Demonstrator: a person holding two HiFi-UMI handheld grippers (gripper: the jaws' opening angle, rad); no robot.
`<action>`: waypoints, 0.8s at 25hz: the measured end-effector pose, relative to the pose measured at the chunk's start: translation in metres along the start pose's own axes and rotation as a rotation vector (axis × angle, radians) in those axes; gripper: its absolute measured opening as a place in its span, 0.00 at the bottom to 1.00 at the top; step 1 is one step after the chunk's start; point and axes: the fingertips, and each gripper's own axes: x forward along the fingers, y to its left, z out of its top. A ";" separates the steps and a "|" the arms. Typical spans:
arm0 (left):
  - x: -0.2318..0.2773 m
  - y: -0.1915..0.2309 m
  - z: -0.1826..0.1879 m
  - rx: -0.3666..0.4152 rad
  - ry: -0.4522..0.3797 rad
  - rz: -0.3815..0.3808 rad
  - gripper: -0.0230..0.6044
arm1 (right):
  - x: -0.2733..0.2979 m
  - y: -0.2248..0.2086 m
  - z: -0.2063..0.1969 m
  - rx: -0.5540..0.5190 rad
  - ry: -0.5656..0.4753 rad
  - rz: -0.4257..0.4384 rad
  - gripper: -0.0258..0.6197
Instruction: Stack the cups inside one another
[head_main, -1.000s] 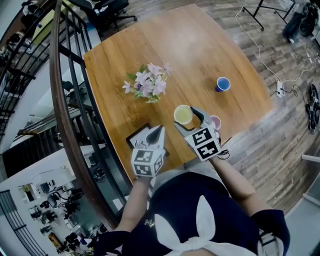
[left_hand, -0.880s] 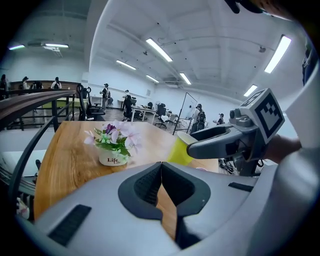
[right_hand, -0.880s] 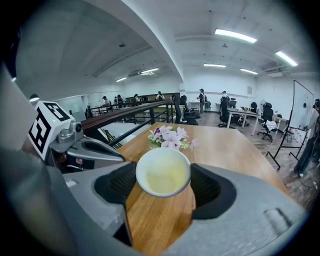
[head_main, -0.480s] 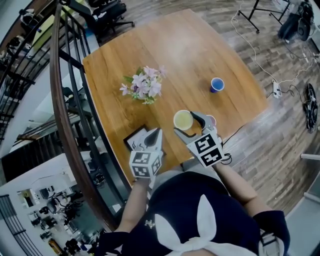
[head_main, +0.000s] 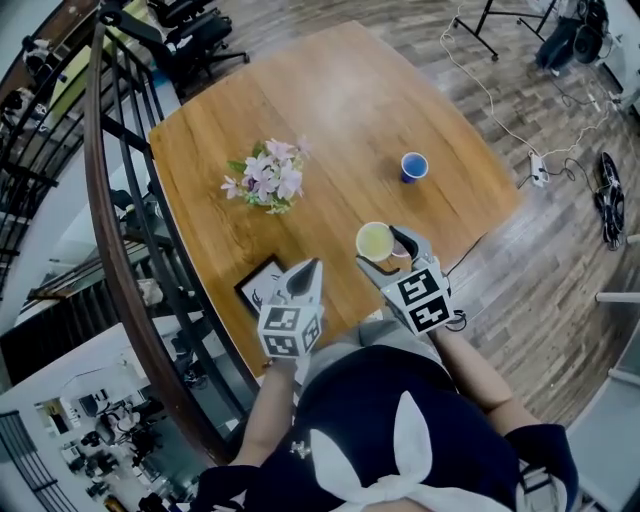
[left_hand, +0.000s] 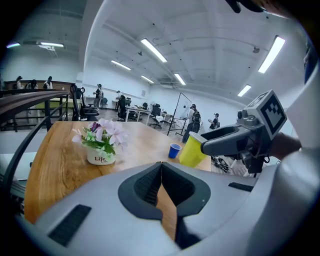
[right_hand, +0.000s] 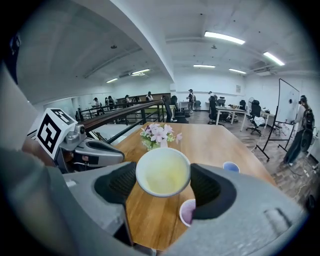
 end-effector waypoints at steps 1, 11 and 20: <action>0.001 -0.003 0.000 0.003 0.003 -0.005 0.06 | -0.004 -0.006 -0.003 0.012 0.003 -0.014 0.56; 0.011 -0.022 0.000 0.021 0.011 -0.055 0.06 | -0.033 -0.058 -0.026 0.095 0.013 -0.144 0.56; 0.013 -0.025 -0.003 0.030 0.023 -0.059 0.06 | -0.033 -0.066 -0.041 0.118 0.040 -0.151 0.56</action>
